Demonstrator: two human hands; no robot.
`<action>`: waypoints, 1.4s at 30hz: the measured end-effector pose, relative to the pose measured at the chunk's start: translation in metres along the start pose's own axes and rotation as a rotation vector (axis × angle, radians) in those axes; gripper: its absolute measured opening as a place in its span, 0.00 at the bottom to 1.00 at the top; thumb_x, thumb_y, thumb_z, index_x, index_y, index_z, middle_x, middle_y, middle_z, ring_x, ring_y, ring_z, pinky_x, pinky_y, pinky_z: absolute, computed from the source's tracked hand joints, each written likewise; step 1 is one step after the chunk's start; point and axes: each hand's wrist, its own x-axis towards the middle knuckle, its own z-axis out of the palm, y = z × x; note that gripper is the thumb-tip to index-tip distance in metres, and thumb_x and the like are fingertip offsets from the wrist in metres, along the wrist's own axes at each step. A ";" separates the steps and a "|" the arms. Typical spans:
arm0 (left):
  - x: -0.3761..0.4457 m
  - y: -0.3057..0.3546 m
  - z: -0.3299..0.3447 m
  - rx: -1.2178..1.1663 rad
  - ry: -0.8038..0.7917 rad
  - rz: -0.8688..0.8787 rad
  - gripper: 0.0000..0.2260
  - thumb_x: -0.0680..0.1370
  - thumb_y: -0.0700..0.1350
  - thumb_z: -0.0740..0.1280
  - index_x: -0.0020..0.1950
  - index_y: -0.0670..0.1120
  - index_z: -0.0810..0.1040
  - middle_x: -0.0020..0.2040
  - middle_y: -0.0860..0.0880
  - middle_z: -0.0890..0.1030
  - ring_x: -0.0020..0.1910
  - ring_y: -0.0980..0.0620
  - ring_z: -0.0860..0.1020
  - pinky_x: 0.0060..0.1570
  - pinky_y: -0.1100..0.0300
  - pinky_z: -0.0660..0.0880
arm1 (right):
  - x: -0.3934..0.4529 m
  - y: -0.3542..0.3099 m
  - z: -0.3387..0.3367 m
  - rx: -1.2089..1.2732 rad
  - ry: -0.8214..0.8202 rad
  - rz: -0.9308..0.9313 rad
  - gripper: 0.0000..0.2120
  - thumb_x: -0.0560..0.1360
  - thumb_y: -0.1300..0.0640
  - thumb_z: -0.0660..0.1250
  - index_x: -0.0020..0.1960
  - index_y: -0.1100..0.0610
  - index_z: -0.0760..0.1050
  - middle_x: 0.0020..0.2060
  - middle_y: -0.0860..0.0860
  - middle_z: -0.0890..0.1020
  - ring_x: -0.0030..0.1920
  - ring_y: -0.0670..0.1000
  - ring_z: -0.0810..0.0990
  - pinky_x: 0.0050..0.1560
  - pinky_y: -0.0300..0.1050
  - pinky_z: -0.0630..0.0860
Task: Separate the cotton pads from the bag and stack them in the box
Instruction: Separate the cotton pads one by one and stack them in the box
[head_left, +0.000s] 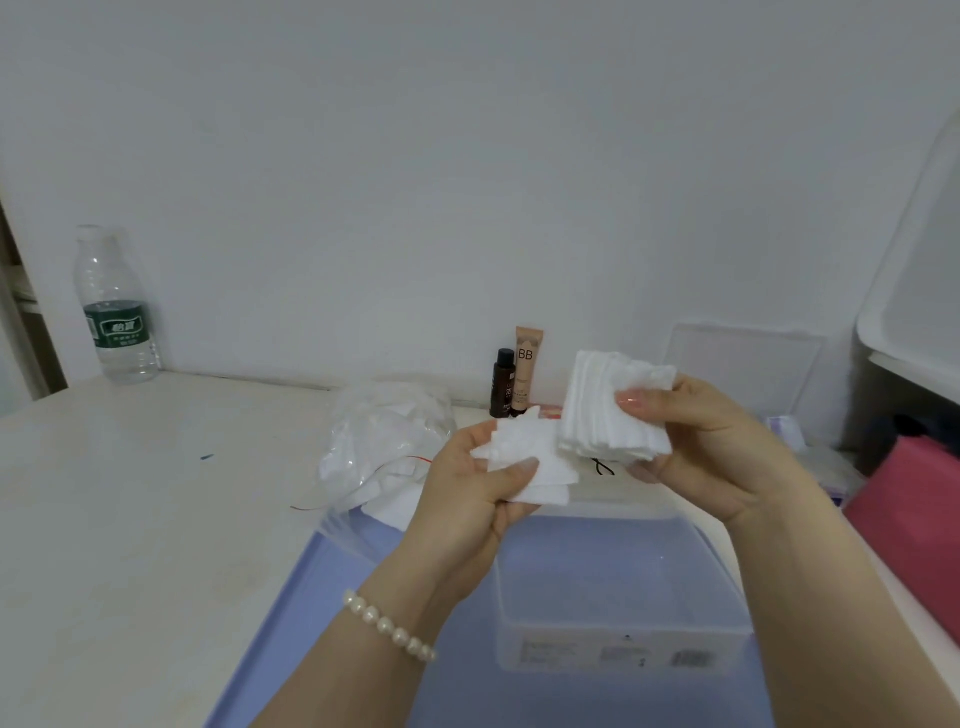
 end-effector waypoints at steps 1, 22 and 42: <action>0.000 0.000 0.000 0.056 0.000 0.013 0.14 0.74 0.27 0.64 0.56 0.40 0.73 0.48 0.42 0.82 0.44 0.48 0.82 0.43 0.55 0.81 | 0.000 0.000 -0.002 -0.020 -0.037 0.005 0.13 0.61 0.70 0.70 0.44 0.64 0.75 0.30 0.53 0.81 0.29 0.47 0.81 0.25 0.35 0.74; -0.005 0.008 0.001 0.202 -0.121 -0.206 0.11 0.77 0.30 0.60 0.53 0.34 0.80 0.47 0.38 0.83 0.42 0.46 0.83 0.41 0.55 0.82 | 0.002 0.012 -0.006 -0.491 -0.152 0.135 0.13 0.61 0.65 0.72 0.45 0.58 0.83 0.43 0.53 0.85 0.44 0.49 0.83 0.47 0.40 0.79; -0.006 0.008 -0.001 0.196 -0.096 -0.261 0.10 0.80 0.36 0.59 0.52 0.35 0.79 0.49 0.38 0.83 0.45 0.44 0.83 0.44 0.54 0.81 | 0.000 0.009 0.001 -0.906 -0.149 0.141 0.10 0.67 0.63 0.73 0.45 0.51 0.83 0.42 0.48 0.84 0.43 0.42 0.79 0.48 0.37 0.75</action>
